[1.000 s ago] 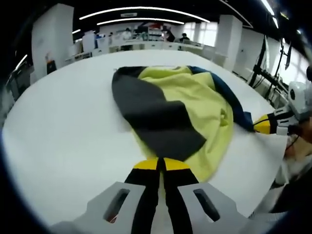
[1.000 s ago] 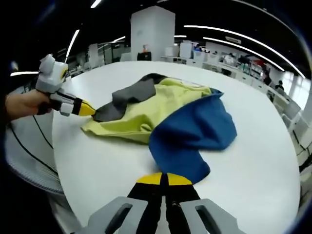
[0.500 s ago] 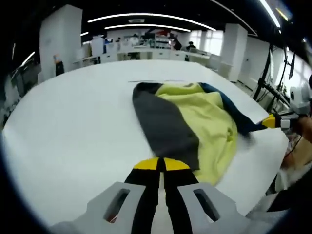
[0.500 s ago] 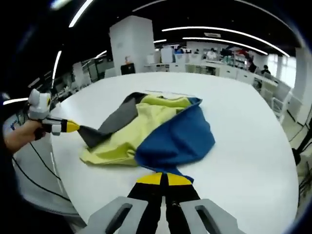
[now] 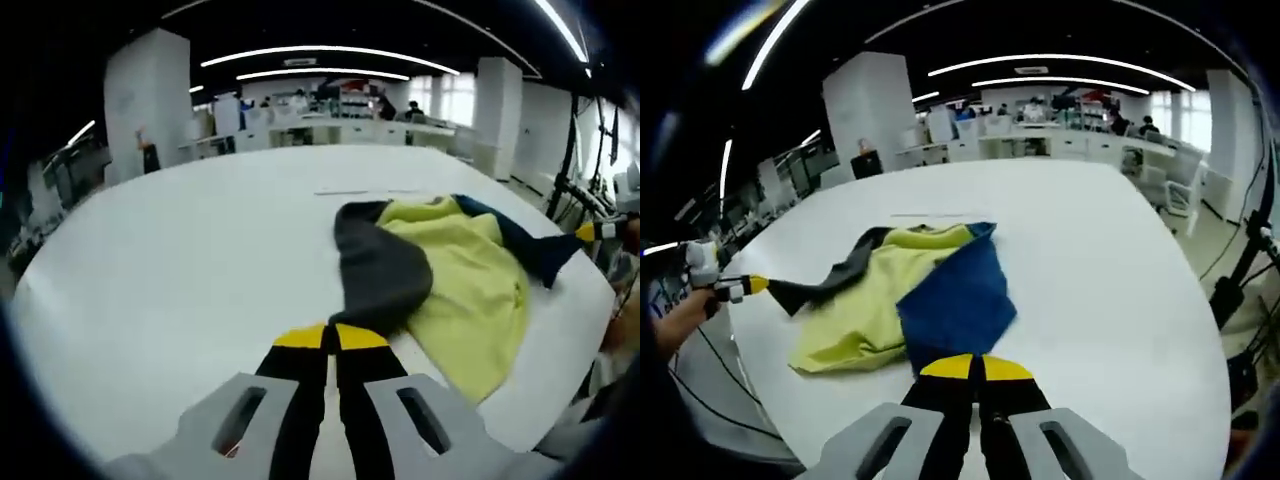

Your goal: Fold the garment on the visible template until the final outline fits inside the template.

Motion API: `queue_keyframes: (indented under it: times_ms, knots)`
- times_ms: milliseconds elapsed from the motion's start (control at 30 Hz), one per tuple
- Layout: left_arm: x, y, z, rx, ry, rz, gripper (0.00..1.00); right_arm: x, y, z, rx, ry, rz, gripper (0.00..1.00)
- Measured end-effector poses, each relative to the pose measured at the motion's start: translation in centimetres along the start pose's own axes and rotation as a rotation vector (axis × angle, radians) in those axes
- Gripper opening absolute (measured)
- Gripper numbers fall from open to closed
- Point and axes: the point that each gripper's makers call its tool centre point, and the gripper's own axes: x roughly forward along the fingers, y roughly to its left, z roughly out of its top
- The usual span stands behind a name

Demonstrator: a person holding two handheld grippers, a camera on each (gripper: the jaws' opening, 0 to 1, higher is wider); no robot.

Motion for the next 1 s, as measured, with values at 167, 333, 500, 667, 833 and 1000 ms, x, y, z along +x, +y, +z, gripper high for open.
queue_keyframes:
  times_ms: [167,333,500,667,833,1000]
  knots:
    - [0.2,3.4,1.4,0.015,-0.028,0.073,0.0,-0.2,-3.2,1.0,0.005,-0.02,-0.079,0.0]
    - [0.6,6.3,1.9,0.032,-0.034,0.145,0.0,-0.3,-5.5,1.9,-0.04,-0.027,-0.152,0.0]
    - [1.4,8.6,1.0,-0.014,-0.028,0.171,0.0,0.5,-8.0,2.1,-0.075,-0.018,-0.214,0.0]
    - [2.4,10.7,0.4,-0.026,-0.007,0.212,0.0,1.7,-10.9,1.2,-0.037,0.009,-0.273,0.0]
    - [3.8,12.4,0.2,-0.005,0.028,0.226,0.0,2.6,-12.9,0.4,-0.038,0.039,-0.299,0.0]
    - [5.1,13.8,-0.6,-0.003,0.078,0.226,0.0,3.1,-15.1,-0.4,-0.051,0.079,-0.349,0.0]
